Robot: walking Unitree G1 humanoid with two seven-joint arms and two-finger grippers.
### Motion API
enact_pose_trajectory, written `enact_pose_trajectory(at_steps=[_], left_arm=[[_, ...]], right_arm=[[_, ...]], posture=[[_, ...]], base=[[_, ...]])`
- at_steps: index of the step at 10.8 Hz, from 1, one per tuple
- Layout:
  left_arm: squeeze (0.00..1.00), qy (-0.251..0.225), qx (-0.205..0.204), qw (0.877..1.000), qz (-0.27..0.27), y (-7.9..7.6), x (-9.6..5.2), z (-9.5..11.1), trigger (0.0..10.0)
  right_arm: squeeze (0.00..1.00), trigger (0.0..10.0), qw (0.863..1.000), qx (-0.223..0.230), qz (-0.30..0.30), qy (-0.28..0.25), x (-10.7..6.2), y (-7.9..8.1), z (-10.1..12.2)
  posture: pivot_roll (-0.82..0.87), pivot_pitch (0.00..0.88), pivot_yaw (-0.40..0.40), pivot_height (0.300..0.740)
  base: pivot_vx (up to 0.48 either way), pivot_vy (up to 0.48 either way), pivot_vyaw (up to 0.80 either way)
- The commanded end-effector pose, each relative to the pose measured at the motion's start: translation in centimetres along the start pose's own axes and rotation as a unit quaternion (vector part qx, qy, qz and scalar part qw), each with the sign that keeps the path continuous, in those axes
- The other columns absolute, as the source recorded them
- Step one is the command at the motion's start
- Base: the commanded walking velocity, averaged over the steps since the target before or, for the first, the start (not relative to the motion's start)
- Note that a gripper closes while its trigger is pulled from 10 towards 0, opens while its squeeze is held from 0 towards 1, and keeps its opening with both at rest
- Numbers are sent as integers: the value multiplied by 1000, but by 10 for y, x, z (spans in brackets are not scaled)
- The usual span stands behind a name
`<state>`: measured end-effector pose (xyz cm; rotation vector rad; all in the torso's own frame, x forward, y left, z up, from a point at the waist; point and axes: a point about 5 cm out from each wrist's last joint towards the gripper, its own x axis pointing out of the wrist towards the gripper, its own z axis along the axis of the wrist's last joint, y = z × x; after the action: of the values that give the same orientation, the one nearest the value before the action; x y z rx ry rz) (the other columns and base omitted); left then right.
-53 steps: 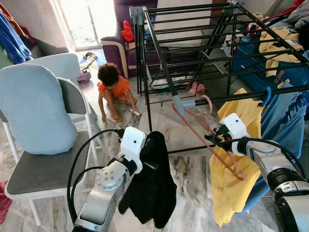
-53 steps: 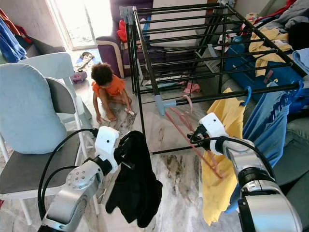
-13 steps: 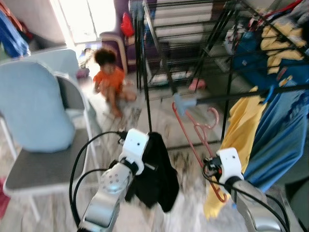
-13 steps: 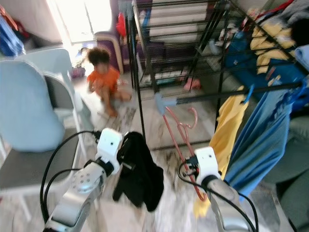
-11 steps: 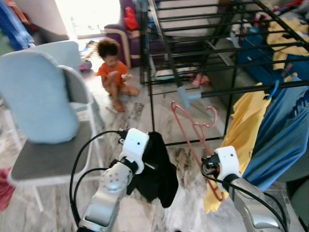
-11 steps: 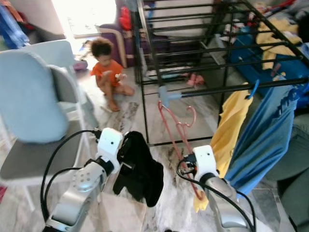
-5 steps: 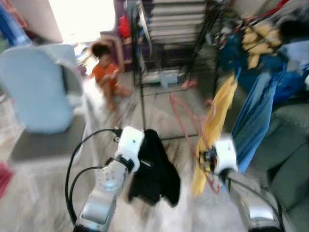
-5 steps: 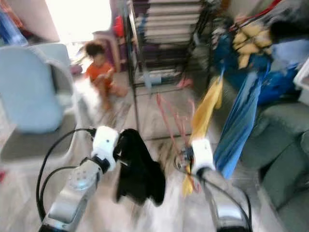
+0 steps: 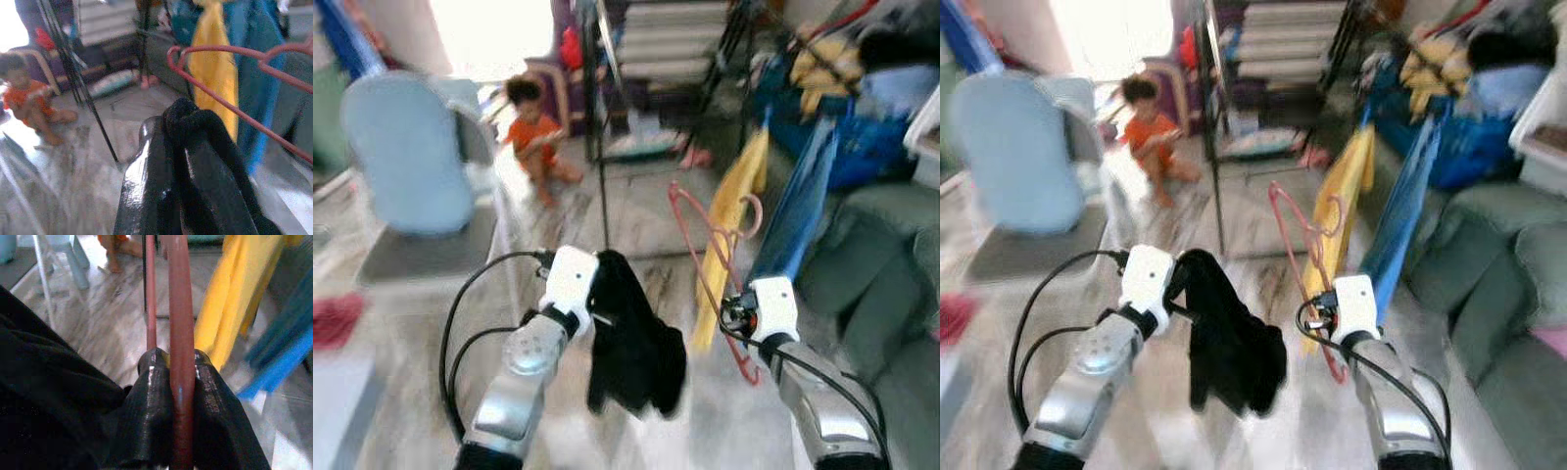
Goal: Hang hanger
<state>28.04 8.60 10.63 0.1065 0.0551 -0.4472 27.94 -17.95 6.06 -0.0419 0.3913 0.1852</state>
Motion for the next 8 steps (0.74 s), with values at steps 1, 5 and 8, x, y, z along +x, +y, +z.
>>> enact_pose_trajectory(at_steps=[1,5,8], left_arm=[[0,-16,12,1000,-9,-4,2,7,10000],[0,-18,19,1000,-6,-1,4,8,10000],[0,-16,21,1000,-3,0,4,6,10000]], right_arm=[[0,10000,1000,-2,-8,0,-1,-4,0],[0,10000,1000,-16,-6,3,0,-3,1],[0,10000,1000,-17,-6,2,0,-3,3]], posture=[[-82,0,5,740],[-81,0,2,740],[-92,0,9,740]], base=[[-322,0,0],[-325,0,0],[-326,0,0]])
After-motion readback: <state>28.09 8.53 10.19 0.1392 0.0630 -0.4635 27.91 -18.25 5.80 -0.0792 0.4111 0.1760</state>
